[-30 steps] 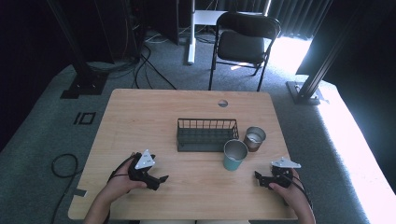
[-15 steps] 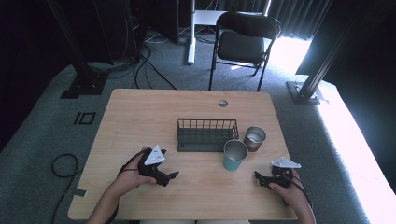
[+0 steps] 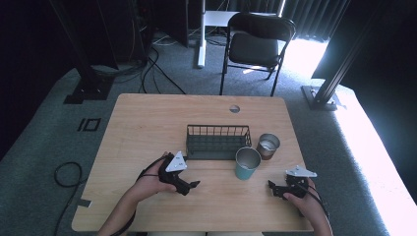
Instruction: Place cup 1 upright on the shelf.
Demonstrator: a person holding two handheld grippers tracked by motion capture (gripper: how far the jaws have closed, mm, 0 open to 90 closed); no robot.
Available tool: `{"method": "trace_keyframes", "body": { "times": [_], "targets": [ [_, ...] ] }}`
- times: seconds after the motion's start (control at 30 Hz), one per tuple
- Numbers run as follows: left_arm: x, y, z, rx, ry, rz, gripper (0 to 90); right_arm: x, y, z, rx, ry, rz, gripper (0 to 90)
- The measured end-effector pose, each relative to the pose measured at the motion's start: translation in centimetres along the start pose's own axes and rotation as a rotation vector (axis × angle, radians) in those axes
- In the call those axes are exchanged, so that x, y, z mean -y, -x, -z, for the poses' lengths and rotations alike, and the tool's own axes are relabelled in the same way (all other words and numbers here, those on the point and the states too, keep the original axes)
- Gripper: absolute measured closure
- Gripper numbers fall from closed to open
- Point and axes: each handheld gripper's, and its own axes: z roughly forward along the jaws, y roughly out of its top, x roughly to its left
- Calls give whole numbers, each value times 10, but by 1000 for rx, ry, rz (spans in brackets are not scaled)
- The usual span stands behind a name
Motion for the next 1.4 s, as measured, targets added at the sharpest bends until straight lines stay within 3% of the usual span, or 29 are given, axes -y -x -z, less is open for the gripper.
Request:
{"method": "trace_keyframes", "body": {
  "times": [0.43, 0.87, 1.4],
  "targets": [
    [-19, 4, -19, 54, 37, -5, 27, 0, 0, 0, 0, 0, 0, 112],
    [-33, 9, -36, 83, 47, -38, 27, 0, 0, 0, 0, 0, 0, 112],
    [-50, 15, -58, 112, 92, -33, 27, 0, 0, 0, 0, 1, 1, 113]
  ]
}}
